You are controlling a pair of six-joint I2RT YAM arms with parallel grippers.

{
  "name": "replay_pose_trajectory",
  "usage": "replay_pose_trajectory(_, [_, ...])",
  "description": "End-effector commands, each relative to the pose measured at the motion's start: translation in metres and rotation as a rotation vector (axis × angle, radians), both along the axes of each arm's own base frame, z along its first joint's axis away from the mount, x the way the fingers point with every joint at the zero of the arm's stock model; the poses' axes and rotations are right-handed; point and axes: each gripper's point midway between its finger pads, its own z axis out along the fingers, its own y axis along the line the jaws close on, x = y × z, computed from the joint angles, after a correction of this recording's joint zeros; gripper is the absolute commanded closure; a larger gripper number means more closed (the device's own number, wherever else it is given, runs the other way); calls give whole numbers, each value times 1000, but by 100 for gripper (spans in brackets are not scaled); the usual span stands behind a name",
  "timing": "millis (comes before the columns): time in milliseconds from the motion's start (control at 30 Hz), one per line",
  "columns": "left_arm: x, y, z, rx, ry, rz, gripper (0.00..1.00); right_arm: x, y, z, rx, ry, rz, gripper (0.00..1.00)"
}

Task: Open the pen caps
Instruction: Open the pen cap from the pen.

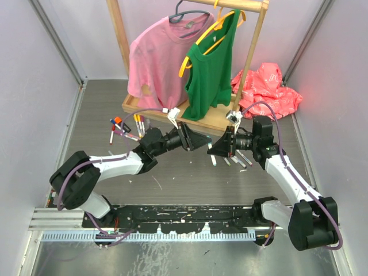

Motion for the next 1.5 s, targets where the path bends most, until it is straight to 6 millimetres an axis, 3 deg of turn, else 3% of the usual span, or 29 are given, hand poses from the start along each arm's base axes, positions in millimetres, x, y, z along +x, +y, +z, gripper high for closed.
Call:
replay_pose_trajectory(0, [-1,-6,24,-55,-29,-41,56,6,1,20,17,-76,19,99])
replay_pose_trajectory(567, [1,-17,15,-46,-7,-65,74,5,2,17,15,-64,25,99])
replay_pose_trajectory(633, [0,-18,15,-44,-7,-71,81,5,2,17,14,-65,27,99])
replay_pose_trajectory(733, [3,-18,18,-46,-25,-63,100,4,3,16,13,-63,28,99])
replay_pose_trajectory(867, [21,-7,39,-40,-114,24,100,4,3,13,9,-48,29,99])
replay_pose_trajectory(1133, [80,51,126,-87,-325,315,100,3,7,-1,-12,45,35,99])
replay_pose_trajectory(1333, [84,81,176,-133,-455,429,100,4,8,-7,-33,56,27,99])
replay_pose_trajectory(1467, [73,92,186,-134,-484,438,100,9,5,-9,-73,13,10,99])
